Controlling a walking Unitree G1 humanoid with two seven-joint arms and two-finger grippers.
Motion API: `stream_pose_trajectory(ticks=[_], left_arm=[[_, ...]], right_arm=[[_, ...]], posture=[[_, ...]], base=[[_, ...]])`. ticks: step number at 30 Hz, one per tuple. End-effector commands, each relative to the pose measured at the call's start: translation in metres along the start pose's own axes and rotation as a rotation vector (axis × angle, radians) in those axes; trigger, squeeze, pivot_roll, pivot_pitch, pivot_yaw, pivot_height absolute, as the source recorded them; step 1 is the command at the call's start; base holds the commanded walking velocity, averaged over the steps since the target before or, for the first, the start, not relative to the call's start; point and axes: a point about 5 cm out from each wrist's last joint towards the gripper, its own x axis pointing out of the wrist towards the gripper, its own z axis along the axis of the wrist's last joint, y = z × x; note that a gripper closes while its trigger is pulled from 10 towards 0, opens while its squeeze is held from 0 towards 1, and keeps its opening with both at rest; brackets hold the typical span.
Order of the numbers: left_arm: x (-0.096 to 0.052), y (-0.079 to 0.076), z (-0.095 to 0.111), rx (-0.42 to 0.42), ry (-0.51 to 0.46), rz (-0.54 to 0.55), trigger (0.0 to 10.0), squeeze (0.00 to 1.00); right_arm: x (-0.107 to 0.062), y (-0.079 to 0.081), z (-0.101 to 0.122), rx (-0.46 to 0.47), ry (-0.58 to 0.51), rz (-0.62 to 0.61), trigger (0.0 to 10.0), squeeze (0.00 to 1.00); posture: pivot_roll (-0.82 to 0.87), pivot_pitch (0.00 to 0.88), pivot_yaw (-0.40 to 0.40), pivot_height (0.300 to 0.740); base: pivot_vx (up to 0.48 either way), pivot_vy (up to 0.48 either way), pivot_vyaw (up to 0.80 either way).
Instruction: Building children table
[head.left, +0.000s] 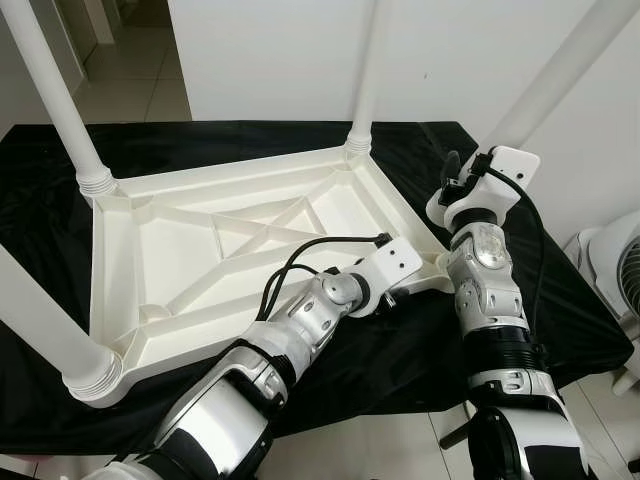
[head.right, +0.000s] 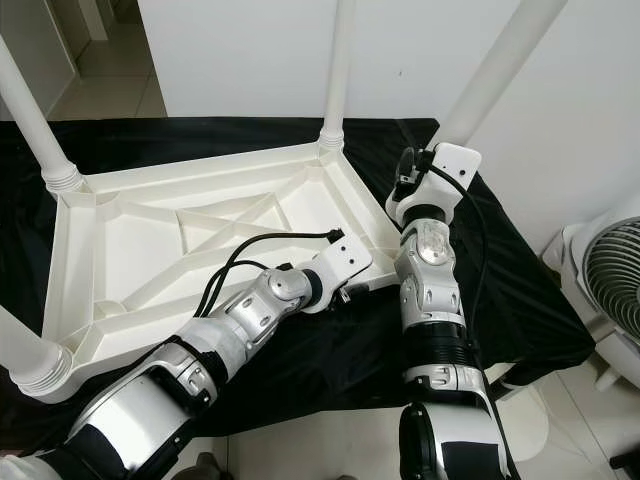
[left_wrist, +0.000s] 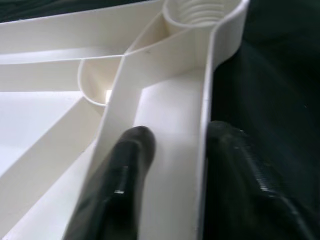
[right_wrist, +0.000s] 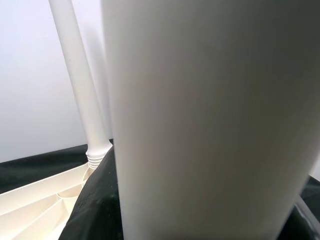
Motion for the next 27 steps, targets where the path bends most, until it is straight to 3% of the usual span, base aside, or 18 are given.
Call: stream_pose_trajectory(ticks=[1,8,9,10,16,17,19,20,23,27], left_arm=[[0.008,-0.019,0.01,0.03,0.009,-0.069,0.0,0.0],[0.007,-0.025,0.008,0.082,0.026,-0.138,0.0,0.0],[0.007,-0.027,0.007,0.101,0.034,-0.159,4.5,0.0],[0.006,-0.028,0.005,0.118,0.041,-0.174,10.0,0.0],[0.004,-0.029,0.001,0.142,0.052,-0.197,10.0,0.0],[0.001,-0.027,-0.001,0.167,0.05,-0.211,7.0,0.0],[-0.003,-0.023,-0.004,0.19,0.05,-0.225,7.0,0.0],[-0.009,-0.019,-0.009,0.216,0.054,-0.237,8.9,0.0],[-0.02,-0.011,-0.02,0.253,0.072,-0.253,9.6,0.0],[-0.036,0.0,-0.038,0.281,0.106,-0.268,9.5,0.0]], right_arm=[[0.0,-0.002,0.002,0.006,-0.004,-0.014,10.0,0.0],[0.0,-0.002,0.001,0.007,-0.002,-0.017,10.0,0.0],[0.0,-0.001,0.001,0.007,-0.002,-0.017,10.0,0.0],[0.0,-0.001,0.001,0.008,-0.001,-0.017,10.0,0.0],[0.0,-0.001,0.001,0.008,0.0,-0.018,10.0,0.0],[0.0,-0.001,0.001,0.008,0.0,-0.019,10.0,0.0],[0.0,-0.001,0.0,0.009,0.0,-0.019,10.0,0.0],[0.0,-0.001,0.0,0.009,-0.001,-0.019,10.0,0.0],[0.0,-0.001,0.001,0.01,-0.001,-0.019,10.0,0.0],[0.001,-0.002,0.001,0.009,-0.001,-0.02,10.0,0.0]], posture=[[0.08,0.0,-0.004,0.74],[0.08,0.0,-0.002,0.74],[0.09,0.0,-0.002,0.74],[0.09,0.0,-0.001,0.74],[0.09,0.0,-0.001,0.74],[0.09,0.0,0.0,0.74],[0.09,0.0,-0.002,0.74],[0.09,0.0,-0.001,0.74],[0.09,0.0,-0.002,0.74],[0.09,0.0,-0.003,0.74]], base=[[0.0,0.0,0.0],[0.0,0.0,0.0],[0.0,0.0,0.0],[0.0,0.0,0.0],[0.0,0.0,0.0],[0.0,0.0,0.0],[0.0,0.0,0.0],[0.0,0.0,0.0],[0.0,0.0,0.0],[0.0,0.0,0.0]])
